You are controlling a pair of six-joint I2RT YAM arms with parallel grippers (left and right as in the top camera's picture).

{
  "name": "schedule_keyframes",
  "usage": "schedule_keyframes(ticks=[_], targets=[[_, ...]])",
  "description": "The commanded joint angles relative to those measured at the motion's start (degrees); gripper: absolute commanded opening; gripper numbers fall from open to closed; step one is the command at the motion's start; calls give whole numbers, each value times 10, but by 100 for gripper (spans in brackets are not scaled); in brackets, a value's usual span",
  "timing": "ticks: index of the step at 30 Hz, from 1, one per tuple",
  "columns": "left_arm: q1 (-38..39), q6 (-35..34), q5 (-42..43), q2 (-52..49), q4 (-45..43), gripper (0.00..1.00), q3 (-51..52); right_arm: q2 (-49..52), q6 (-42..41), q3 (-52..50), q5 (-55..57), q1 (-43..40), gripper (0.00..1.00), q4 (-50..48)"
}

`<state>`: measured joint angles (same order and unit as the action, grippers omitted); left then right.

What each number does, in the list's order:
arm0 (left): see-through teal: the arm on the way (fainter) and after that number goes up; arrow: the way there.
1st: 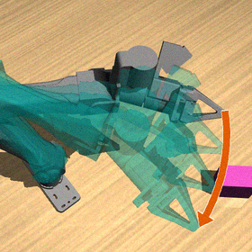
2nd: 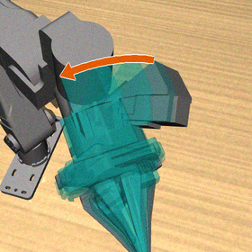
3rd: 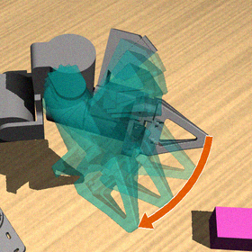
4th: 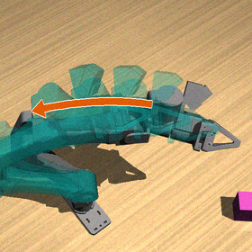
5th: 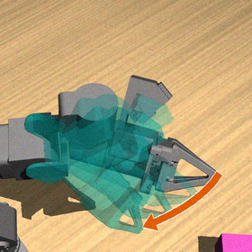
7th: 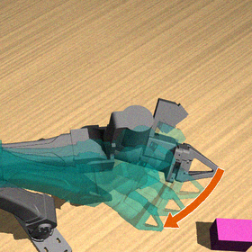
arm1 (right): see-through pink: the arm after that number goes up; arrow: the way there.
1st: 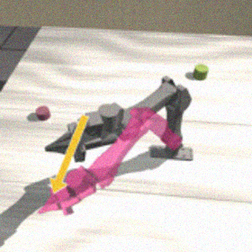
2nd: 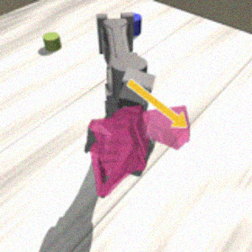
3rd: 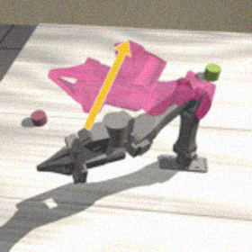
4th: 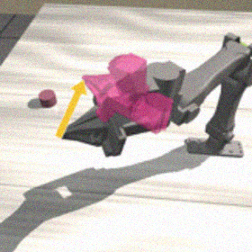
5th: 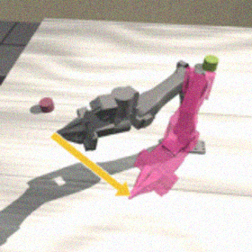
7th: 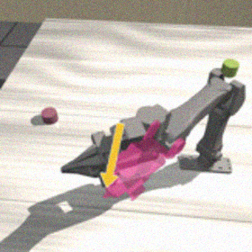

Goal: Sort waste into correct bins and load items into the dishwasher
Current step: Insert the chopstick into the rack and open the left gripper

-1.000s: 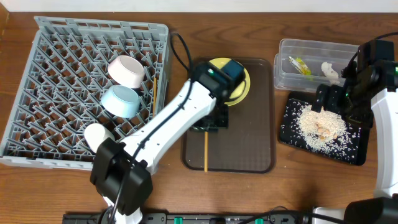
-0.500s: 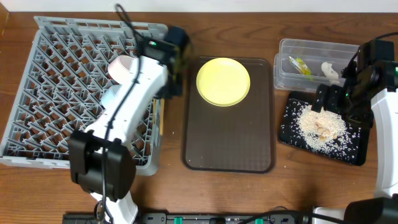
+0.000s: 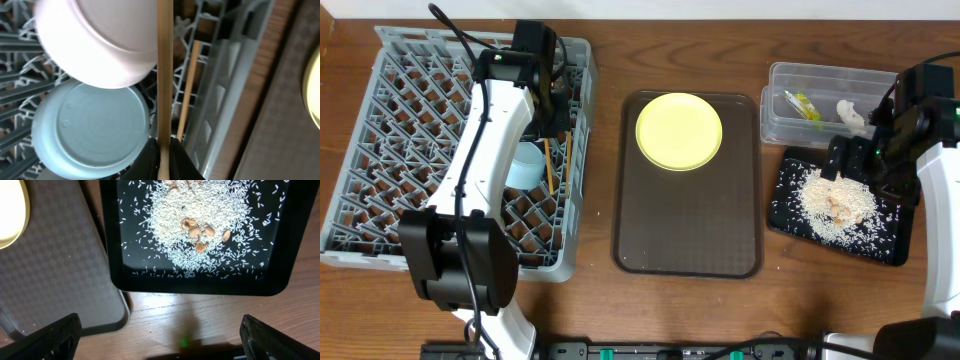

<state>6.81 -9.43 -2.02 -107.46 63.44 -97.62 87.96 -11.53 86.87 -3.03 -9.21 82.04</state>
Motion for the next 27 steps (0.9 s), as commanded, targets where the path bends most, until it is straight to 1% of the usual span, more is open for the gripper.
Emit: schedule_keyframes(ticks=[1, 4, 8, 16, 27], targets=[[-2, 50, 47, 4, 1, 8, -2, -4, 0, 8, -2, -1, 99, 0], [-2, 57, 47, 4, 0, 8, -2, -4, 0, 8, -2, -1, 99, 0], [-2, 87, 46, 4, 1, 8, 0, -4, 0, 8, -2, -1, 99, 1], [-2, 89, 46, 3, -17, 8, 17, -4, 0, 8, -3, -1, 99, 1], [-2, 90, 46, 3, -68, 8, 93, -4, 0, 8, -3, -1, 99, 1]])
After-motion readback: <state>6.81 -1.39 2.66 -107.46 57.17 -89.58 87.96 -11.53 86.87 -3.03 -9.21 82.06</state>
